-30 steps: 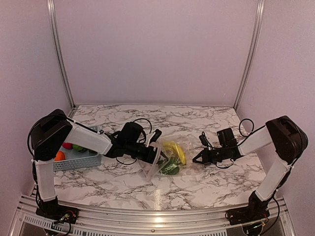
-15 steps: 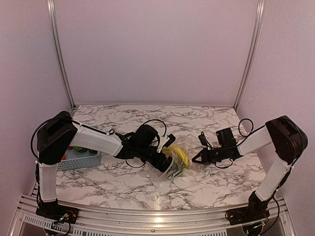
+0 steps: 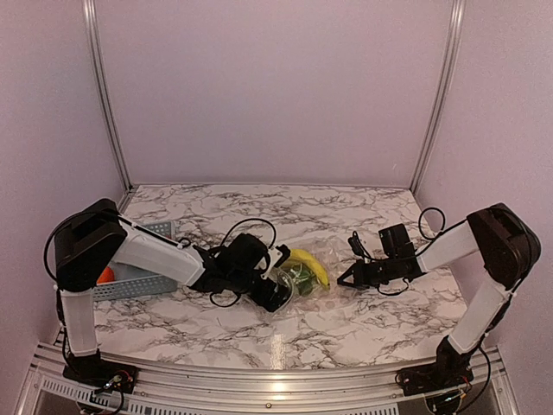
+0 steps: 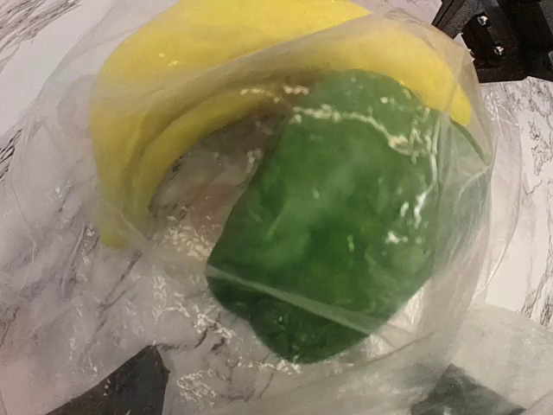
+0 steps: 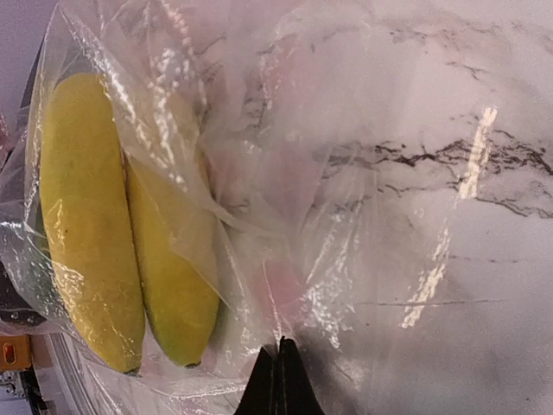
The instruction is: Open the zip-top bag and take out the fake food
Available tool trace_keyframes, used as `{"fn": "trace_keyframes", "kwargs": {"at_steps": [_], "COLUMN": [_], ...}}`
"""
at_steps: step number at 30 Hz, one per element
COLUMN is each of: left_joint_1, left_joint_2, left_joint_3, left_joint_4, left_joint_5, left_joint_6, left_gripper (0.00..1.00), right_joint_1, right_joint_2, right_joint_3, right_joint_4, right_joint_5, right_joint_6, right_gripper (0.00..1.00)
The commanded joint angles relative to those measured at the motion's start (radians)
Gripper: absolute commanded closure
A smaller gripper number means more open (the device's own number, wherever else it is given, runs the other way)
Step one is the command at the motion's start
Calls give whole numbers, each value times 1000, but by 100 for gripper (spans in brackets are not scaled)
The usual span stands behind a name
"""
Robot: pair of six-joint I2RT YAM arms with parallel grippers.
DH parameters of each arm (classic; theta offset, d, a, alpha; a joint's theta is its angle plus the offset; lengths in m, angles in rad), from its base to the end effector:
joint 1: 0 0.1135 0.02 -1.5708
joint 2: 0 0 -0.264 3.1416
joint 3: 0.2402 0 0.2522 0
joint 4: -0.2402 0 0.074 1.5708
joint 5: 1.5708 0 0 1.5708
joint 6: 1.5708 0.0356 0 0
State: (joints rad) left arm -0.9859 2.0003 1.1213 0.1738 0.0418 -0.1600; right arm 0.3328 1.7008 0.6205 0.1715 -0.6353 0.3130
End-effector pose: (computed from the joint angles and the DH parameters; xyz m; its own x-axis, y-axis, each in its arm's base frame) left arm 0.2283 -0.3475 0.1321 -0.4888 0.4499 -0.7474 0.7827 0.6045 -0.1481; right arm 0.2631 0.1133 0.1065 -0.8964 -0.0476 -0.4407 -0.3486 0.6897 0.6346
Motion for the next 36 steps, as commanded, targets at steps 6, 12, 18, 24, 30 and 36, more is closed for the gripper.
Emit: {"fn": "trace_keyframes", "kwargs": {"at_steps": [6,12,18,24,30,36], "left_joint_1": [103,114,117,113,72,56], "left_joint_2": [-196,-146,-124,-72,-44,23], "left_joint_3": [-272,-267,-267,-190,-124,-28], "left_joint_4": [320,419,475,398,348,232], "left_joint_5": [194,215,193,177,214,161], "left_joint_6": [-152,-255,-320,-313,-257,-223], "left_gripper": [1,12,25,36,17,1], "right_joint_1": [1,1,1,9,45,80], "right_joint_2": [-19,-30,-24,-26,-21,-15], "right_joint_3": [32,17,16,16,16,21], "right_joint_4": [-58,-50,-46,-34,-19,0], "right_joint_5": [51,44,38,27,26,23], "right_joint_6": [-20,-17,-22,-11,6,21], "right_gripper": [100,100,100,100,100,100]}}
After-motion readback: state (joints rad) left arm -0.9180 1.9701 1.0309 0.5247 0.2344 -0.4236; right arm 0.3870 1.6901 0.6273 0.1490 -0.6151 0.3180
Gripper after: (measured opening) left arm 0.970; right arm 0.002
